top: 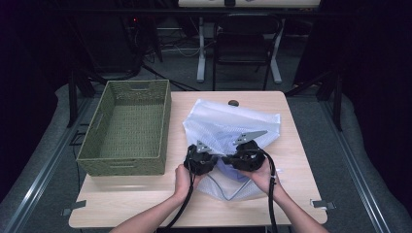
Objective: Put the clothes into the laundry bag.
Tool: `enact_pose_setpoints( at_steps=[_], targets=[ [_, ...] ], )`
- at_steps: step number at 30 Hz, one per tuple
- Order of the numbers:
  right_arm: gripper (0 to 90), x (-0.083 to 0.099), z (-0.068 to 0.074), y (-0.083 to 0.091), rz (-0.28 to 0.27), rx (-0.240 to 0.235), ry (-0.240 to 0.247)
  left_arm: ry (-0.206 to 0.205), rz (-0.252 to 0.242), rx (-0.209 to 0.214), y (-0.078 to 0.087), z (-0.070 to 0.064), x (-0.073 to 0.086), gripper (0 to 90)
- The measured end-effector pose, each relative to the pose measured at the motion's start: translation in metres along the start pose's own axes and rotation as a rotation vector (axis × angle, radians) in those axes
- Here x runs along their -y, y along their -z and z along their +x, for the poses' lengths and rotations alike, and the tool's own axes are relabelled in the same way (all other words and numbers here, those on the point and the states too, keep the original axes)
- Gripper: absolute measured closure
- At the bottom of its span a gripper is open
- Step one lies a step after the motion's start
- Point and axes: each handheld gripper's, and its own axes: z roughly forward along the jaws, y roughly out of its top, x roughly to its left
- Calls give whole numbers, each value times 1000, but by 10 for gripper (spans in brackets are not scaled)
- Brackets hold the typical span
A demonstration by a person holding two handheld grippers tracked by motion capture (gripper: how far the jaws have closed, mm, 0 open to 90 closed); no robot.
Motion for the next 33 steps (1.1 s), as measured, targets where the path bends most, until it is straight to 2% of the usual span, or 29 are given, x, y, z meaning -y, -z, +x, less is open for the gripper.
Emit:
enact_pose_setpoints(
  at_steps=[2, 7, 9, 13, 14, 18, 20, 23, 26, 28, 30, 33],
  targets=[
    [881, 3, -3, 1, 15, -16, -4, 4, -7, -11, 0, -1, 0, 747],
    [881, 4, -7, 6, 12, -12, -5, 12, -10, -30, 1, 0, 0, 764],
    [880, 7, -10, 5, 20, -2, -9, 1, -3, -24, 4, 1, -1, 724],
    [878, 9, -15, 5, 26, 9, -19, -1, -8, -5, 12, -6, -3, 522],
    [878, 10, -16, 5, 28, 11, -20, -26, -8, 9, 20, -12, -4, 489],
    [879, 10, -17, 5, 29, 21, -22, -64, -31, 43, 32, -28, -3, 423],
    [879, 10, -17, 5, 29, 24, -23, -89, -27, 59, 33, -38, -2, 401],
    [879, 9, -17, 5, 30, 27, -29, -115, -25, 60, 25, -49, 1, 387],
    [879, 9, -17, 5, 34, 28, -31, -124, 3, 71, 11, -55, 4, 397],
    [879, 10, -17, 5, 35, 28, -35, -134, 21, 75, 2, -56, 6, 435],
    [879, 9, -17, 4, 37, 26, -34, -147, 20, 74, -4, -57, 7, 506],
    [879, 10, -18, 2, 45, 24, -41, -142, 20, 65, -11, -55, 9, 673]
  ],
)
